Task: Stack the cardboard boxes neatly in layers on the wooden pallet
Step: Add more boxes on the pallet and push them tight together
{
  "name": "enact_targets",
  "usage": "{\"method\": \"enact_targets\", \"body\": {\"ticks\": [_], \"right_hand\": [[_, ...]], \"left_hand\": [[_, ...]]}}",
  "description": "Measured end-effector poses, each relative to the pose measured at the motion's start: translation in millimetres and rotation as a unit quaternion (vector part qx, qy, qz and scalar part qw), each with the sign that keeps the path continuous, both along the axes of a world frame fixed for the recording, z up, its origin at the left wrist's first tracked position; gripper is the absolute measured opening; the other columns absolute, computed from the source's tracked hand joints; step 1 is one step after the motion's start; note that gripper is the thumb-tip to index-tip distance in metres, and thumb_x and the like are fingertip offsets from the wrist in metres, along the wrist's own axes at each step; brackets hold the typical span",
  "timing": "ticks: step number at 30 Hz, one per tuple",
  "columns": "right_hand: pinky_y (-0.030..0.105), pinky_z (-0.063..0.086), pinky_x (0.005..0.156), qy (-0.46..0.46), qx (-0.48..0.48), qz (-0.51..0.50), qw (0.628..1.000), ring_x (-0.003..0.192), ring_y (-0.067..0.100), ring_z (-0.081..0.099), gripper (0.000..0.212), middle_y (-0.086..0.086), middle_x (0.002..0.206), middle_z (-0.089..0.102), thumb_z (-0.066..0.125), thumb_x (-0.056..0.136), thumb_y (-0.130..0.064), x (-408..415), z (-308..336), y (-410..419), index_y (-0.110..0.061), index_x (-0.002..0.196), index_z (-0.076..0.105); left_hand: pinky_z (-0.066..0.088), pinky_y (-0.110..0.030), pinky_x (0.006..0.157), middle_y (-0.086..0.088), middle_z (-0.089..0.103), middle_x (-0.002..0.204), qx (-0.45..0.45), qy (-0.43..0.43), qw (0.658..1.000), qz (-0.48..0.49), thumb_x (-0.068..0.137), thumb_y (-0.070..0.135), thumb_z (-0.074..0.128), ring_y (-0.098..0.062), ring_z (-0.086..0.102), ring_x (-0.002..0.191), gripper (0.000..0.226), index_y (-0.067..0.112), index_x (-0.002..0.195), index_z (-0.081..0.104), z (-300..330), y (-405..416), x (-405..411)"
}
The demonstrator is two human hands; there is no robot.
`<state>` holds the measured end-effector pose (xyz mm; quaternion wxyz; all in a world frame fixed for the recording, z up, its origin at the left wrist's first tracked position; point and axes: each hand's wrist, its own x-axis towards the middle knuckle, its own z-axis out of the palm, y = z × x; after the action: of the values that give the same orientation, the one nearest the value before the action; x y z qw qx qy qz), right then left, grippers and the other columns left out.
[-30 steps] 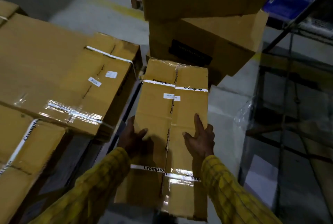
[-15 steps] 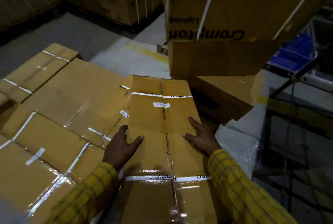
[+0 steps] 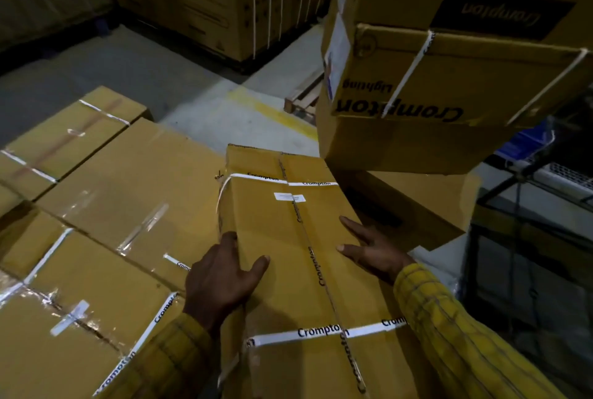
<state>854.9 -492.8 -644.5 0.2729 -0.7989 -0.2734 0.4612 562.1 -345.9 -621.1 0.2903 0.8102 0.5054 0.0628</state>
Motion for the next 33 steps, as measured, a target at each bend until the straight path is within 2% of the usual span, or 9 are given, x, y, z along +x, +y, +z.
{"method": "enact_targets", "body": {"ticks": [5,10,15,17,20,24,26,28,33], "right_hand": [[0.029,0.029,0.106,0.021,0.016,0.001,1.000,0.144,0.024,0.033,0.069,0.004,0.160,0.025,0.074,0.094,-0.026,-17.6,20.0,14.9,-0.043,0.153,0.042],[0.031,0.036,0.107,0.007,0.052,0.001,0.999,0.127,0.019,0.044,0.069,-0.003,0.137,0.036,0.080,0.089,-0.033,-10.4,29.7,71.7,-0.050,0.147,0.048],[0.004,0.047,0.081,0.018,0.131,-0.011,0.991,0.122,0.011,0.050,0.071,-0.007,0.137,0.046,0.079,0.089,-0.008,3.2,58.0,164.2,-0.027,0.152,0.051],[0.016,0.054,0.092,0.030,0.159,-0.015,0.987,0.126,0.014,0.054,0.077,-0.004,0.148,0.049,0.085,0.082,-0.009,9.5,60.9,205.4,-0.029,0.150,0.054],[0.040,0.047,0.112,0.013,0.187,-0.012,0.982,0.134,0.021,0.053,0.087,0.002,0.156,0.045,0.091,0.071,-0.021,18.1,59.5,256.5,-0.033,0.148,0.053],[0.040,0.039,0.118,-0.060,0.153,0.002,0.986,0.144,0.028,0.040,0.100,0.005,0.161,0.032,0.089,0.070,-0.032,23.7,42.1,309.8,-0.041,0.156,0.039],[0.045,0.036,0.121,-0.097,0.107,0.016,0.989,0.145,0.034,0.035,0.107,0.005,0.160,0.026,0.085,0.070,-0.040,18.6,26.4,324.0,-0.049,0.159,0.027],[0.047,0.035,0.120,-0.126,0.067,0.023,0.989,0.145,0.039,0.032,0.102,0.008,0.160,0.020,0.080,0.083,-0.033,7.3,4.8,327.8,-0.049,0.161,0.016],[0.045,0.036,0.119,-0.157,0.024,0.014,0.987,0.142,0.045,0.031,0.108,0.012,0.157,0.016,0.079,0.086,-0.031,-23.3,-58.4,322.5,-0.048,0.162,0.004]], "left_hand": [[0.056,-0.036,0.067,0.000,0.073,0.098,0.047,-0.005,0.999,-0.016,0.077,0.085,0.047,-0.022,0.071,0.087,0.083,0.022,0.129,0.056,12.2,9.3,-17.2],[0.056,-0.039,0.077,-0.002,0.073,0.106,0.056,-0.007,0.998,0.005,0.075,0.086,0.045,-0.027,0.070,0.098,0.082,0.028,0.133,0.051,36.1,55.4,-20.3],[0.055,-0.041,0.083,-0.002,0.072,0.112,0.045,-0.012,0.999,0.026,0.083,0.078,0.057,-0.031,0.069,0.100,0.076,0.028,0.138,0.044,64.7,131.4,-14.4],[0.054,-0.042,0.084,-0.003,0.072,0.113,0.050,-0.033,0.998,0.029,0.083,0.076,0.059,-0.032,0.068,0.101,0.074,0.027,0.137,0.046,70.7,165.5,-11.6],[0.053,-0.044,0.087,-0.008,0.071,0.119,0.036,-0.073,0.996,0.031,0.078,0.075,0.060,-0.034,0.067,0.105,0.080,0.026,0.139,0.049,68.4,222.6,-6.5],[0.053,-0.051,0.099,-0.006,0.066,0.130,-0.034,-0.133,0.990,0.014,0.074,0.071,0.066,-0.029,0.063,0.112,0.083,0.028,0.142,0.049,42.3,303.6,0.7],[0.053,-0.051,0.102,-0.006,0.064,0.131,-0.084,-0.168,0.982,0.007,0.076,0.057,0.072,-0.027,0.062,0.115,0.077,0.028,0.144,0.049,18.3,335.8,4.4],[0.053,-0.052,0.103,-0.008,0.063,0.128,-0.128,-0.184,0.975,0.001,0.084,0.038,0.075,-0.028,0.061,0.116,0.067,0.025,0.145,0.048,-9.6,358.0,9.6],[0.050,-0.044,0.102,-0.012,0.060,0.128,-0.177,-0.144,0.974,-0.006,0.099,0.014,0.067,-0.032,0.059,0.120,0.057,0.016,0.150,0.043,-83.3,385.7,11.9]]}}
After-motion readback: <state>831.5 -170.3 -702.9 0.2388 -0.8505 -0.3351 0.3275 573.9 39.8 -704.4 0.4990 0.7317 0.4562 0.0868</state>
